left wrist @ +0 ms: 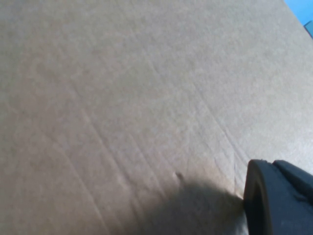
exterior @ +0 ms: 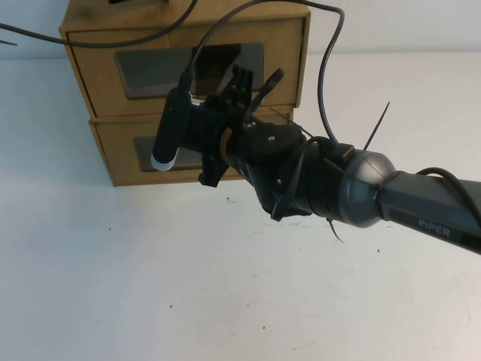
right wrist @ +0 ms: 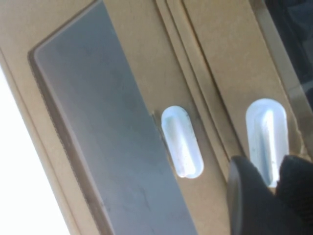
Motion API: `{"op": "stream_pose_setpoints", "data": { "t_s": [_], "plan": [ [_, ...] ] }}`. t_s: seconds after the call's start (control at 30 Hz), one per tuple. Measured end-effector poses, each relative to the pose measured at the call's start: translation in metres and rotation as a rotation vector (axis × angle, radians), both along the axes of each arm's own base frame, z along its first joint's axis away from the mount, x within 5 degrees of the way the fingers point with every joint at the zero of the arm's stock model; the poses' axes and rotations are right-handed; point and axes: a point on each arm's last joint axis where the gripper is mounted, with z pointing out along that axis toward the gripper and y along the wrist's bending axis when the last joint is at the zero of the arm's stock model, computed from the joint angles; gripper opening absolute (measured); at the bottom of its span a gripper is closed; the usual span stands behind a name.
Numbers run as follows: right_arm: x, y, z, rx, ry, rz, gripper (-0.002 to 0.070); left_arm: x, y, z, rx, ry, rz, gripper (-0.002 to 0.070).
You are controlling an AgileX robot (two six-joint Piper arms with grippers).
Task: Open the shoe box
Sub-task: 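Pull the top drawer of the cardboard box fully open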
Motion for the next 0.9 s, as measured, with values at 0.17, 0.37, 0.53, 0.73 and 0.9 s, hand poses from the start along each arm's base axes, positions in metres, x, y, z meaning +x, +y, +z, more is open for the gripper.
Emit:
{"op": "stream_pose_setpoints", "data": {
  "t_s": [0.17,0.37,0.53,0.73,0.9],
  "plan": [
    [-0.001,0.002,0.0,-0.012,-0.012,0.029,0.0131,0.0,0.0,0.0,0.0,0.0,0.0,-0.0005],
    [-0.001,0.003,0.001,-0.015,-0.016,0.043,0.0167,0.0,0.0,0.0,0.0,0.0,0.0,-0.0005],
    [0.0,0.002,-0.001,-0.033,-0.03,0.037,0.0173,0.0,0.0,0.0,0.0,0.0,0.0,-0.0005],
    [0.005,0.003,-0.013,-0.092,-0.051,0.019,0.0174,0.0,0.0,0.0,0.001,0.0,0.0,-0.0005],
    [0.007,0.004,-0.011,-0.092,-0.066,0.003,0.0174,0.0,0.0,0.0,0.004,-0.006,0.003,-0.0006]
  ]
}}
